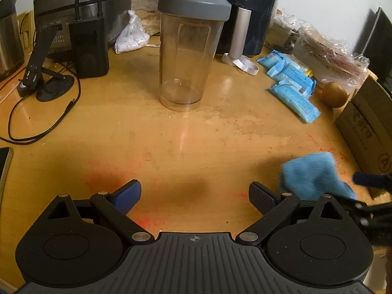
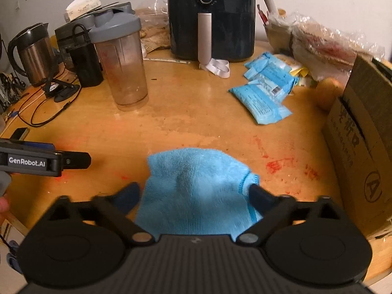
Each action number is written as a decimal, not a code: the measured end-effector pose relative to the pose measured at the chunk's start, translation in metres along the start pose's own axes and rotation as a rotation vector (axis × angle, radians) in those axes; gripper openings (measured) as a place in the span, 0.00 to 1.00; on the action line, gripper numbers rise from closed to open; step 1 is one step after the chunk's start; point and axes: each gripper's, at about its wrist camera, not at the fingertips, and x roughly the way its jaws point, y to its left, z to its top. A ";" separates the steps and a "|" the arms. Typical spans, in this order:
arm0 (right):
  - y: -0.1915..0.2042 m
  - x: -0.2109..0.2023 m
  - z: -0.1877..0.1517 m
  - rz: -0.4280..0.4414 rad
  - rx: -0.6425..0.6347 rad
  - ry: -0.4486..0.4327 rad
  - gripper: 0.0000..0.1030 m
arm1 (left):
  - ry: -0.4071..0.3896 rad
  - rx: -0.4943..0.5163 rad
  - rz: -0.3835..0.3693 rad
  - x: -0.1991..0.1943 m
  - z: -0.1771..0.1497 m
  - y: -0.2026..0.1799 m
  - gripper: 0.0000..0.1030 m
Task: Clean container
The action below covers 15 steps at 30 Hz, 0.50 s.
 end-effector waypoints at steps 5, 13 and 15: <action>-0.002 0.000 0.001 0.001 0.015 0.010 1.00 | 0.007 -0.008 -0.001 0.000 0.001 0.000 0.94; -0.001 -0.003 0.000 0.004 0.008 0.002 1.00 | 0.010 -0.019 0.000 0.004 -0.001 0.003 0.94; 0.001 -0.004 0.000 0.004 0.003 0.001 1.00 | 0.013 -0.019 -0.003 0.004 -0.002 0.003 0.94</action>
